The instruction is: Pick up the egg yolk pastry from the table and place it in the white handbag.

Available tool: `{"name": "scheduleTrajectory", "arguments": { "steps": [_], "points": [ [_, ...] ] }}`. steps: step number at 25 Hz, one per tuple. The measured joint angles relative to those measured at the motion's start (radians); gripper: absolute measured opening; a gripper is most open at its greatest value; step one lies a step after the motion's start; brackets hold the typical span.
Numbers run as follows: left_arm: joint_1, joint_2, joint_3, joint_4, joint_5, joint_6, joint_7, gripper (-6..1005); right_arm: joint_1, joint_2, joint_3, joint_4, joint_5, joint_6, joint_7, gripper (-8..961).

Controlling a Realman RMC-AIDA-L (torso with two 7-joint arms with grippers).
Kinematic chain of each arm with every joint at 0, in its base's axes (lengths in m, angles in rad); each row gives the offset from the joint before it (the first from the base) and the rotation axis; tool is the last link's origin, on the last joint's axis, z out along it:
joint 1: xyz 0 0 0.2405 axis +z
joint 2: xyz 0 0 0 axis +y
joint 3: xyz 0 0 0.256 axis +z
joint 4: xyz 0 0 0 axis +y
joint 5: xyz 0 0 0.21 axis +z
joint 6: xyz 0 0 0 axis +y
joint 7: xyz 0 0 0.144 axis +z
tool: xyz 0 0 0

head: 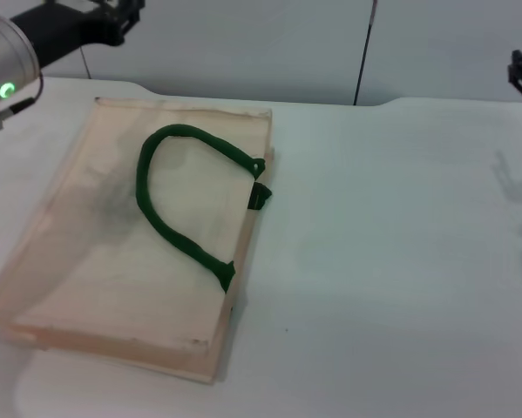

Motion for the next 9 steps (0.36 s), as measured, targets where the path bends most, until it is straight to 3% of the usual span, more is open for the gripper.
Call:
{"name": "scheduleTrajectory", "arguments": {
  "steps": [6, 9],
  "points": [
    [0.016, 0.000, 0.155, -0.002, -0.042, 0.135, 0.036, 345, 0.006, -0.001, -0.026, -0.020, 0.002, 0.005, 0.047, 678],
    [0.018, 0.002, 0.179, -0.003, -0.060, 0.154, 0.038, 345, 0.015, 0.000, -0.034, -0.039, 0.002, 0.003, 0.054, 678]
  ]
}}
